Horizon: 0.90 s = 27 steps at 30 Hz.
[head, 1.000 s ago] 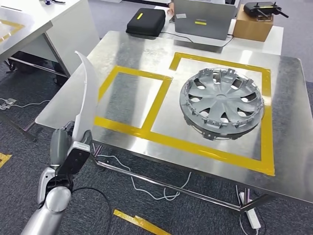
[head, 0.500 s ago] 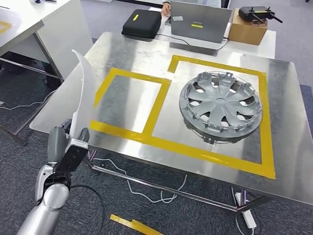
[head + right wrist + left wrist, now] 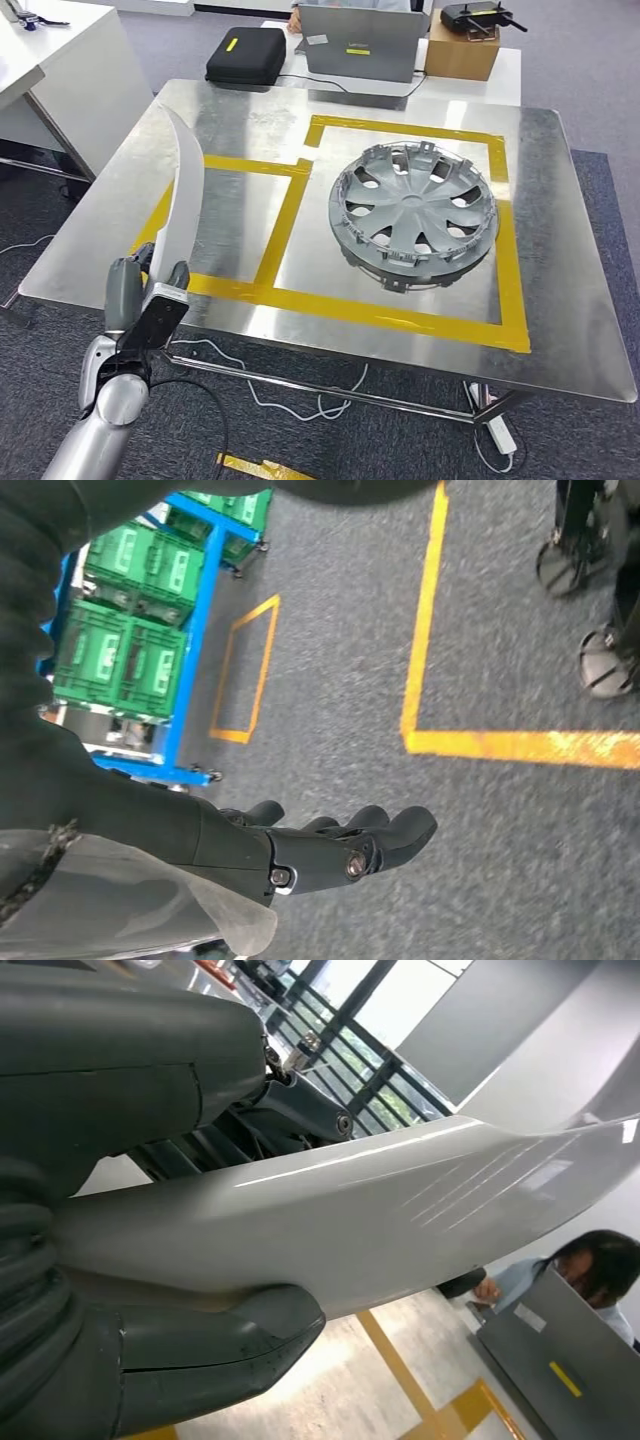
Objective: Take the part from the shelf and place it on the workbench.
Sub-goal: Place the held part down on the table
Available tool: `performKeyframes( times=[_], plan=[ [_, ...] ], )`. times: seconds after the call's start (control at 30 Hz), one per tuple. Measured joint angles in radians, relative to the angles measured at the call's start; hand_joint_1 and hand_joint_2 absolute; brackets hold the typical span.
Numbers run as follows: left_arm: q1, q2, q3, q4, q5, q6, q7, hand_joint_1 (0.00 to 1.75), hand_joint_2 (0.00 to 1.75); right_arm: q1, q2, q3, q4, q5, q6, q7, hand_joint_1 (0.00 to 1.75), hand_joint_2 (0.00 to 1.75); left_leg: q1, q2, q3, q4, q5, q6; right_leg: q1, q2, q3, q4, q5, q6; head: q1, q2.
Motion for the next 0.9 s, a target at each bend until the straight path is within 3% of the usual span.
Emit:
performKeyframes(
  times=[0.07,0.1,0.13,0.17,0.23,0.3,0.33,0.4,0.47,0.57,0.6,0.63,0.67,0.7,0.77,0.83,0.9],
  plan=[
    [-0.010,0.001,-0.001,0.012,-0.012,0.000,0.009,1.75,1.75,-0.002,0.000,-0.001,0.000,0.009,0.000,0.000,0.00,1.75,0.001,-0.011,-0.066,0.136,-0.059,-0.004,0.000,0.014,0.001,0.000,-0.001,-0.005,-0.001,0.000],
    [-0.016,0.001,-0.002,0.020,-0.019,0.000,0.014,1.75,1.75,-0.003,0.000,-0.002,0.000,0.014,0.001,-0.002,0.00,1.75,0.002,-0.013,-0.093,0.186,-0.070,-0.004,0.001,0.022,0.001,0.000,-0.002,-0.005,-0.001,0.000],
    [-0.023,0.001,-0.002,0.029,-0.025,-0.001,0.020,1.75,1.75,-0.003,0.000,-0.002,0.000,0.019,0.002,-0.002,0.00,1.75,0.002,-0.013,-0.106,0.203,-0.062,-0.003,0.001,0.030,0.003,0.001,-0.002,-0.005,-0.001,0.000],
    [-0.032,0.001,-0.003,0.038,-0.031,-0.001,0.025,1.75,1.75,-0.004,0.000,-0.002,0.001,0.024,0.002,-0.003,0.00,1.75,0.001,-0.016,-0.101,0.180,-0.033,0.001,0.002,0.039,0.005,0.001,-0.002,-0.005,-0.001,0.000],
    [-0.056,0.002,-0.004,0.057,-0.040,-0.001,0.032,1.75,1.75,-0.006,0.000,-0.002,0.003,0.032,0.004,-0.002,0.00,1.75,0.001,-0.039,-0.055,0.059,0.049,0.012,0.002,0.056,0.009,0.001,-0.003,-0.003,-0.001,0.000],
    [-0.076,0.003,-0.005,0.075,-0.045,-0.003,0.038,1.75,1.75,-0.011,0.000,-0.002,0.005,0.037,0.006,-0.002,0.00,1.75,0.001,-0.070,-0.014,-0.043,0.089,0.022,0.003,0.072,0.007,0.002,-0.004,0.005,-0.001,0.000],
    [-0.084,0.004,-0.006,0.084,-0.046,-0.003,0.041,1.75,1.75,-0.013,0.000,-0.002,0.007,0.039,0.007,-0.003,0.00,1.75,-0.001,-0.078,-0.006,-0.063,0.089,0.025,0.002,0.079,0.003,0.002,-0.002,0.011,-0.001,0.000],
    [-0.098,0.003,-0.007,0.102,-0.047,-0.005,0.045,1.75,1.75,-0.015,0.000,-0.003,0.009,0.042,0.007,-0.004,0.00,1.75,0.000,-0.069,-0.003,-0.076,0.086,0.029,-0.001,0.090,-0.003,0.000,0.001,0.024,-0.002,0.000],
    [-0.110,0.002,-0.007,0.117,-0.048,-0.004,0.047,1.75,1.75,-0.015,-0.001,-0.003,0.011,0.045,0.007,-0.005,0.00,1.75,0.005,-0.055,0.001,-0.087,0.091,0.040,0.001,0.072,-0.019,0.023,-0.016,0.034,0.001,0.000],
    [-0.122,0.001,-0.006,0.142,-0.052,-0.003,0.050,1.75,1.75,-0.018,-0.001,-0.003,0.014,0.047,0.009,-0.005,0.00,1.75,0.004,-0.037,0.003,-0.091,0.093,0.050,0.002,0.025,-0.105,0.193,-0.098,0.041,0.006,0.000],
    [-0.126,0.001,-0.006,0.154,-0.056,-0.003,0.053,1.75,1.75,-0.019,-0.001,-0.003,0.015,0.049,0.011,-0.005,0.00,1.75,0.002,-0.032,0.003,-0.091,0.093,0.051,0.001,0.020,-0.133,0.249,-0.116,0.043,0.006,0.000],
    [-0.130,0.001,-0.007,0.167,-0.060,-0.002,0.056,1.75,1.75,-0.019,-0.001,-0.003,0.016,0.050,0.012,-0.005,0.00,1.75,0.001,-0.027,0.003,-0.091,0.092,0.051,0.001,0.018,-0.147,0.274,-0.116,0.045,0.006,0.000],
    [-0.135,0.001,-0.007,0.180,-0.063,-0.002,0.058,1.75,1.75,-0.019,-0.001,-0.003,0.017,0.051,0.013,-0.005,0.00,1.75,0.001,-0.025,0.004,-0.091,0.092,0.051,0.001,0.017,-0.141,0.259,-0.097,0.045,0.007,0.000],
    [-0.141,0.002,-0.007,0.191,-0.066,-0.002,0.060,1.75,1.75,-0.019,-0.001,-0.004,0.017,0.052,0.013,-0.005,0.00,1.75,0.000,-0.023,0.005,-0.091,0.091,0.049,0.001,0.015,-0.115,0.207,-0.065,0.044,0.007,0.000],
    [-0.153,0.002,-0.007,0.206,-0.069,-0.001,0.062,1.75,1.75,-0.021,-0.001,-0.004,0.017,0.052,0.014,-0.005,0.00,1.75,-0.002,-0.022,0.006,-0.088,0.087,0.043,0.003,0.005,-0.039,0.065,-0.011,0.038,0.007,0.000],
    [-0.163,0.004,-0.007,0.217,-0.070,-0.001,0.062,1.75,1.75,-0.025,-0.001,-0.004,0.019,0.052,0.015,-0.005,0.00,1.75,-0.008,-0.022,0.005,-0.083,0.084,0.040,0.003,-0.001,0.002,-0.007,0.004,0.032,0.005,0.000],
    [-0.167,0.008,-0.007,0.226,-0.070,-0.001,0.062,1.75,1.75,-0.029,0.000,-0.004,0.021,0.052,0.016,-0.007,0.00,1.75,-0.011,-0.021,0.005,-0.082,0.084,0.043,0.003,0.002,0.006,-0.012,0.005,0.031,0.003,0.000]
  ],
)
